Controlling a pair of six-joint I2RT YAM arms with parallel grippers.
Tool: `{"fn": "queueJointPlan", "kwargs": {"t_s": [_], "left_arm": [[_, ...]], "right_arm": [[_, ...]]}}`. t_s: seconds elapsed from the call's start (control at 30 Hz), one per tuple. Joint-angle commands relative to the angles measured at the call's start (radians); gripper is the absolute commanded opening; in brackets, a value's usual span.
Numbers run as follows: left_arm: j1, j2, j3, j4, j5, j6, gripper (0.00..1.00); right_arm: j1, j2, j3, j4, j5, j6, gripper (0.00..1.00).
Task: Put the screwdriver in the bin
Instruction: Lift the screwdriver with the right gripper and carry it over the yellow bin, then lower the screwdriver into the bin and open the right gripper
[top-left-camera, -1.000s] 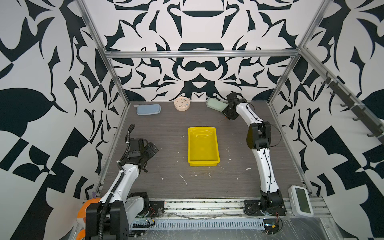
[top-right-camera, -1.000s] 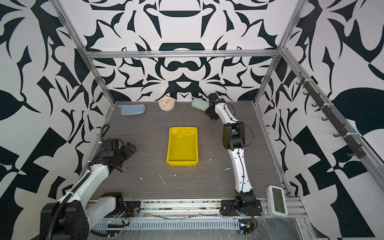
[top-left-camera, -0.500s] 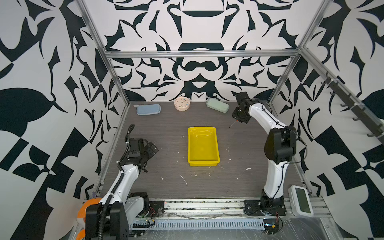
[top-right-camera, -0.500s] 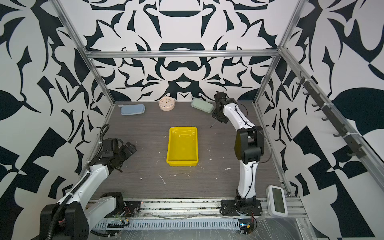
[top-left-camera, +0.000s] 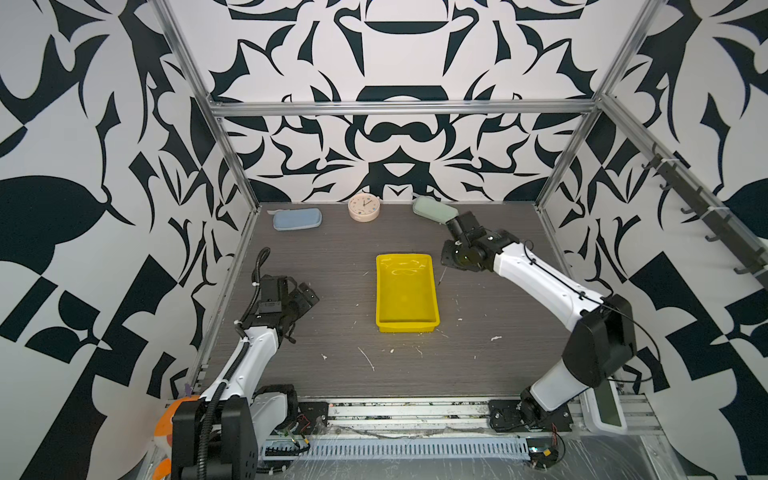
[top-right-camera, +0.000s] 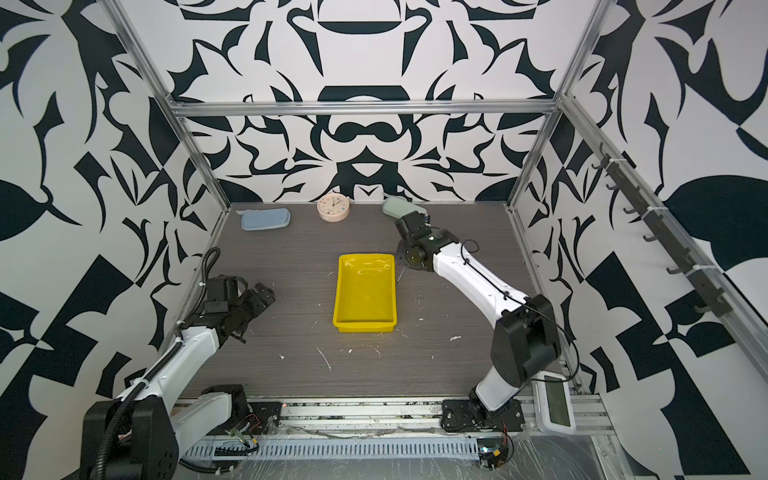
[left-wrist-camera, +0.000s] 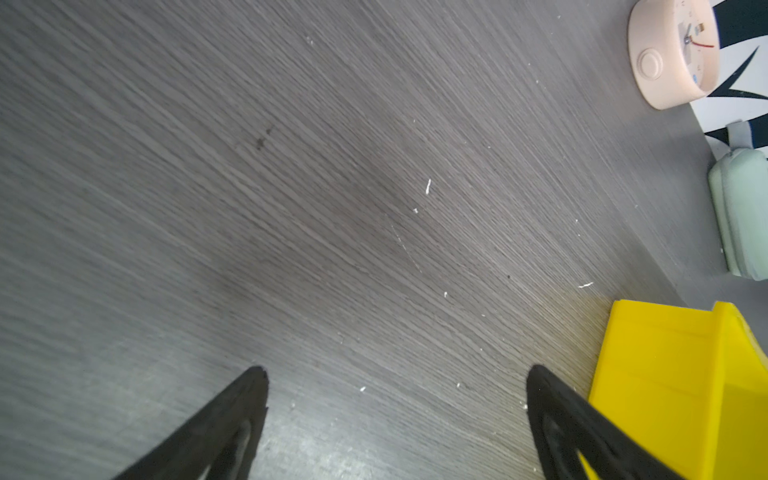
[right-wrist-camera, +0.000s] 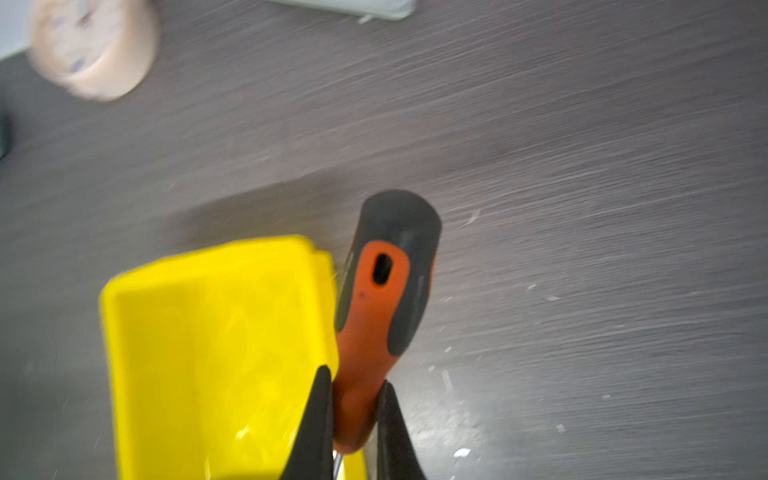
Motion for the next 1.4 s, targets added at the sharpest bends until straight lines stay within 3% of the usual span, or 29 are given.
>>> {"fn": "queueJointPlan", "kwargs": {"t_s": [0.0,0.07,0.17,0.33,0.47,0.67,0.73,0.83,0.9,0.93,1.03,1.23,1.37], "left_arm": [[-0.003,-0.029,-0.005,0.007,0.024,0.005,1.0],[-0.005,-0.072,-0.024,0.035,0.041,0.002,0.99],[-0.051,-0.155,-0.076,0.182,0.156,0.025,0.99],[-0.27,-0.192,0.018,0.176,-0.01,-0.033,1.0],[-0.339,-0.06,0.118,0.324,0.004,-0.069,0.99],[-0.363,0.178,0.156,0.538,0.086,0.0,1.0],[-0.364,0.212,0.154,0.54,0.11,0.055,0.99],[-0.364,0.278,0.098,0.606,0.071,0.036,0.99],[-0.348,0.282,0.15,0.536,0.154,0.044,1.0],[-0.353,0.282,0.174,0.481,0.144,0.071,0.99],[-0.358,0.286,0.177,0.458,0.107,0.065,1.0],[-0.358,0.32,0.19,0.471,0.141,0.048,1.0],[-0.358,0.343,0.207,0.462,0.157,0.043,1.0]], "right_arm": [[0.066,-0.092,-0.095,0.109,-0.023,0.02,0.02],[0.112,-0.106,-0.148,0.165,-0.018,0.041,0.02],[0.154,-0.075,-0.134,0.175,-0.019,0.051,0.02],[0.19,0.006,-0.089,0.207,-0.034,0.078,0.02],[0.216,0.099,-0.042,0.216,-0.051,0.105,0.02],[0.261,0.22,0.04,0.183,-0.011,0.115,0.03],[0.263,0.24,0.046,0.177,-0.007,0.136,0.03],[0.265,0.266,0.041,0.182,-0.008,0.165,0.03],[0.267,0.292,0.045,0.18,-0.016,0.176,0.05],[0.266,0.303,0.052,0.174,-0.02,0.179,0.05],[0.27,0.321,0.081,0.127,0.003,0.187,0.13],[0.277,0.296,0.1,0.118,0.019,0.175,0.43],[0.277,0.268,0.164,0.04,0.076,0.123,0.45]]}}
